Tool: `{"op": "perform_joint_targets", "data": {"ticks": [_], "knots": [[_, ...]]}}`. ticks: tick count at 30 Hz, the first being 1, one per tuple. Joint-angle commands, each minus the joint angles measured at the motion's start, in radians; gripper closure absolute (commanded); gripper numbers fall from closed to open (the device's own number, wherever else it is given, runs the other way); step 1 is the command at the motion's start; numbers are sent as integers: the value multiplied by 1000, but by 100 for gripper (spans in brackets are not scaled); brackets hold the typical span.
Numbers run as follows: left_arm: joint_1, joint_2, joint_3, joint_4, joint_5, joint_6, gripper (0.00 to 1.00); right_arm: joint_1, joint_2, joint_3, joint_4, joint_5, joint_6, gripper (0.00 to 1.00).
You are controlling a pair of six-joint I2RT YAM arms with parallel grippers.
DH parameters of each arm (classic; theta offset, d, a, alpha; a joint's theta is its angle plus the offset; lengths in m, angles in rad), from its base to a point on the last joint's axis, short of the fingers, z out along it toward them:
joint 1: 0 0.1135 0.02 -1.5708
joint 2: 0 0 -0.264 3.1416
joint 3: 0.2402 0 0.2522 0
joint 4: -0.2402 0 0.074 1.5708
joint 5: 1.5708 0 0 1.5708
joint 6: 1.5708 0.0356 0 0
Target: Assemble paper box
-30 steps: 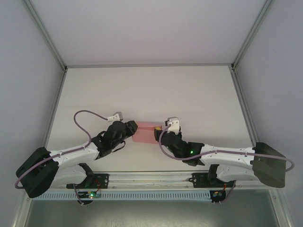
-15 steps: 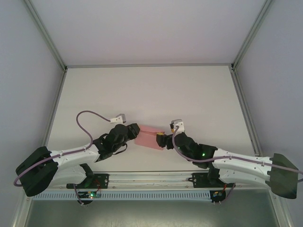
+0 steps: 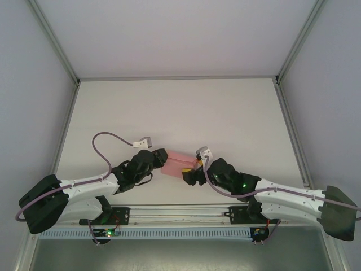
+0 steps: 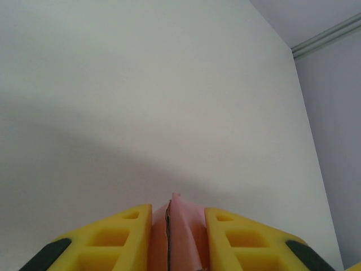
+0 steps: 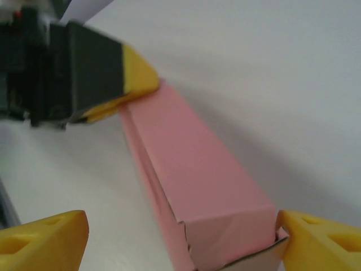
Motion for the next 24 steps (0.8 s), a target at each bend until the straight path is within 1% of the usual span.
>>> {"op": "perform_joint_targets", "data": {"ticks": [1,3,4,5,7,9,11,14,15,18,21,22,24], "knots": [[-23,6,-28,-126,7,28,72,-15,-77,6,-172,-65,-69,14],[-25,1,-36,-118,3,31,72,-19,-125,-1,-189,19,-24,12],[-28,-4,-39,-112,2,31,72,-23,-153,0,-188,82,22,9],[-31,-7,-40,-112,2,36,73,-30,-174,7,-186,128,75,7],[-38,-11,-40,-114,-3,42,72,-48,-202,17,-175,216,215,6],[-46,-12,-36,-120,-15,45,72,-52,-204,5,-125,237,307,6],[-54,-11,-30,-128,-26,50,72,-52,-180,-3,-71,232,365,7],[-64,-18,-23,-145,-40,52,72,-53,-117,23,-109,233,426,13],[-67,-21,-24,-145,-44,57,72,-52,-93,26,-133,231,442,16],[-73,-27,-28,-143,-55,59,72,-53,-32,-20,-95,199,493,22],[-77,-29,-35,-133,-54,63,71,-49,20,-97,8,150,517,29],[-79,-31,-38,-130,-52,64,71,-44,32,-117,42,131,495,33],[-79,-35,-45,-129,-45,70,71,-23,44,-147,54,124,456,37]]}}
